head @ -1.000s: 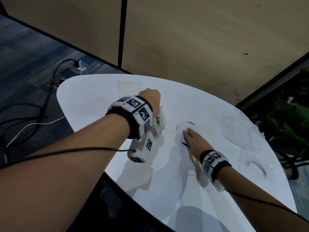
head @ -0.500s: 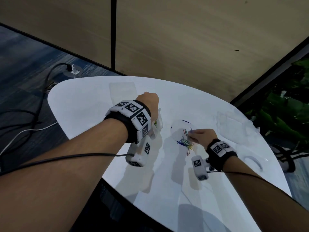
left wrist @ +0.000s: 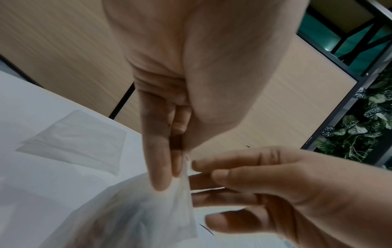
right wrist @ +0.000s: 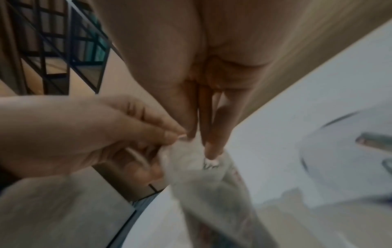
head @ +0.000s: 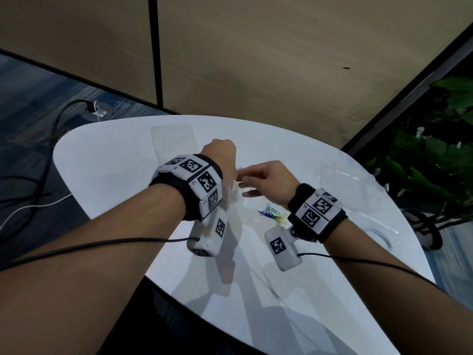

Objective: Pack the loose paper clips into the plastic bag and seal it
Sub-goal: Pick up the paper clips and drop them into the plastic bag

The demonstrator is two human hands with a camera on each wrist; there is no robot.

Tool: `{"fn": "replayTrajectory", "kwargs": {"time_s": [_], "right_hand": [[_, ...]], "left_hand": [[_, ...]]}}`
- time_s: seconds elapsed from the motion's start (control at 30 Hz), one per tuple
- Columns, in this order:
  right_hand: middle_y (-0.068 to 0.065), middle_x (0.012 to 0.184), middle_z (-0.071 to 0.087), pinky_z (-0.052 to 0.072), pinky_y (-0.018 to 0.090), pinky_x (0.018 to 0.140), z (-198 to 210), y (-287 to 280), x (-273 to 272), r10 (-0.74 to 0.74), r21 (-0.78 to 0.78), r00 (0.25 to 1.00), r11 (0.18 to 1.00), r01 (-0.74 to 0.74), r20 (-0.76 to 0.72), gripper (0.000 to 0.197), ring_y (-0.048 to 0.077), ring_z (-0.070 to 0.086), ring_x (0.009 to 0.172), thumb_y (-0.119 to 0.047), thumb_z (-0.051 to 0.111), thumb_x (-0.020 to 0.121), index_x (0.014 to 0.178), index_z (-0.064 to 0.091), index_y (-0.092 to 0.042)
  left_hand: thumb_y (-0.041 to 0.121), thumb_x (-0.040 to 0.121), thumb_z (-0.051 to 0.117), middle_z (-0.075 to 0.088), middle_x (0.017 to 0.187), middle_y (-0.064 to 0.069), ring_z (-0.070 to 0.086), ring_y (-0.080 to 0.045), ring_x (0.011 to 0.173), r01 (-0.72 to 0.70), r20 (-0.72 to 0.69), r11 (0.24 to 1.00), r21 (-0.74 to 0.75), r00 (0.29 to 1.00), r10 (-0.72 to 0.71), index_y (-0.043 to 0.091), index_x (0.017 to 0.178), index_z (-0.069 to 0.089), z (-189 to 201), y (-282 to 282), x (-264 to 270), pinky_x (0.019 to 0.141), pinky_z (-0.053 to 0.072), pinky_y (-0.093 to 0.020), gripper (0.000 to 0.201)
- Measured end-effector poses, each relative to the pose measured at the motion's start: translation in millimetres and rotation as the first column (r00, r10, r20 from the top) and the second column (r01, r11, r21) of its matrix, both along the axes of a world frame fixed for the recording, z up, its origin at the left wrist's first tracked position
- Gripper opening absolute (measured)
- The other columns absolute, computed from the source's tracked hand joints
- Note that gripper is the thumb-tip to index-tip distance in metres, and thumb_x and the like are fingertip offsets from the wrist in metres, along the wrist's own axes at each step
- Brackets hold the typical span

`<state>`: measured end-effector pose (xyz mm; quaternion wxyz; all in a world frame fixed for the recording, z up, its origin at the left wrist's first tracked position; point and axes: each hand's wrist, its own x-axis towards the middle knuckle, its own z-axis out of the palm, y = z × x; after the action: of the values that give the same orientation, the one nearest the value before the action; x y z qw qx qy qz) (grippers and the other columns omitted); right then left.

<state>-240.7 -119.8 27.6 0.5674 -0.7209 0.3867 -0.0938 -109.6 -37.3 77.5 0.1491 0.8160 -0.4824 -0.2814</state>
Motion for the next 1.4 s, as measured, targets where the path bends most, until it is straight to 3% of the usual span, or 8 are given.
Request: {"fn": "replayTrajectory", "kwargs": {"time_s": [0.13,0.27,0.57,0.73,1.0,1.1,1.27,1.4], "right_hand": [[0.006,0.100,0.075,0.058,0.037,0.087,-15,-42,-34,-0.203,-0.292,0.964,0.945,0.148,-0.169,0.031,0.024,0.071,0.094,0.000,0.050,0.091,0.099,0.076,-0.017],[0.012,0.142,0.049,0.036,0.034,0.108,-54,-55,-77,-0.154,-0.374,0.661,0.904,-0.205,-0.735,0.040,0.030,0.047,0.131,-0.019,0.038,0.102,0.140,0.045,-0.010],[0.003,0.164,0.005,0.018,0.043,0.121,-105,-24,-71,0.151,-0.337,0.647,0.753,-0.565,-0.748,0.068,0.026,0.007,0.150,-0.006,0.039,0.094,0.155,0.013,-0.021],[0.014,0.161,0.001,0.029,0.042,0.117,-122,-13,-97,0.200,-0.333,0.472,0.484,-0.810,-0.858,0.094,0.032,0.010,0.148,-0.002,0.061,0.080,0.153,0.003,-0.008],[0.007,0.103,0.065,0.056,0.032,0.060,-129,0,-127,0.136,-0.652,0.695,0.258,-0.713,-0.706,0.023,0.024,0.065,0.085,-0.012,0.064,0.079,0.102,0.063,-0.010],[-0.001,0.077,0.060,0.041,0.025,0.050,-114,2,-119,0.130,-0.646,0.706,0.316,-0.695,-0.696,0.009,0.023,0.060,0.062,-0.014,0.055,0.081,0.076,0.061,-0.017],[0.004,0.094,0.069,0.055,0.032,0.075,-101,-15,-89,0.057,-0.499,0.602,0.501,-0.707,-0.796,0.020,0.027,0.066,0.083,-0.006,0.055,0.082,0.089,0.073,-0.012],[-0.002,0.077,0.074,0.047,0.013,0.073,-87,-40,-86,-0.200,-0.545,0.808,0.821,-0.170,-0.554,0.017,0.016,0.068,0.078,-0.007,0.066,0.075,0.076,0.078,-0.019]], "left_hand": [[0.007,0.094,0.059,0.072,0.112,-0.018,0.072,-0.033,0.103,-0.021,-0.038,1.000,0.002,0.999,0.021,0.000,0.119,0.065,2,3,5,0.095,0.057,-0.042,0.027],[0.008,0.095,0.059,0.072,0.114,-0.017,0.071,-0.031,0.106,-0.018,-0.022,1.000,-0.006,1.000,0.017,0.001,0.121,0.065,1,7,9,0.095,0.057,-0.039,0.027],[0.007,0.093,0.062,0.072,0.116,-0.015,0.069,-0.029,0.109,0.018,0.035,1.000,0.011,0.999,-0.018,0.001,0.120,0.066,3,4,5,0.086,0.054,-0.033,0.028],[0.011,0.097,0.059,0.072,0.115,-0.018,0.071,-0.032,0.106,0.007,0.005,1.000,0.019,1.000,-0.007,-0.001,0.122,0.064,2,5,5,0.096,0.057,-0.040,0.028],[0.006,0.096,0.057,0.072,0.112,-0.018,0.072,-0.033,0.102,0.001,0.017,1.000,0.030,1.000,-0.002,0.000,0.121,0.065,-4,7,8,0.093,0.059,-0.042,0.028],[0.004,0.095,0.056,0.072,0.111,-0.019,0.072,-0.034,0.102,0.007,0.014,0.999,0.041,1.000,-0.008,0.000,0.121,0.065,-6,4,6,0.093,0.059,-0.042,0.028],[0.002,0.094,0.056,0.073,0.109,-0.019,0.073,-0.034,0.100,0.016,0.005,0.998,0.056,1.000,-0.017,-0.001,0.123,0.064,-8,0,2,0.091,0.060,-0.042,0.030],[0.004,0.095,0.056,0.072,0.112,-0.020,0.072,-0.034,0.102,0.031,0.011,0.997,0.064,0.999,-0.032,-0.001,0.125,0.062,-9,-1,-3,0.092,0.059,-0.043,0.031]]}}
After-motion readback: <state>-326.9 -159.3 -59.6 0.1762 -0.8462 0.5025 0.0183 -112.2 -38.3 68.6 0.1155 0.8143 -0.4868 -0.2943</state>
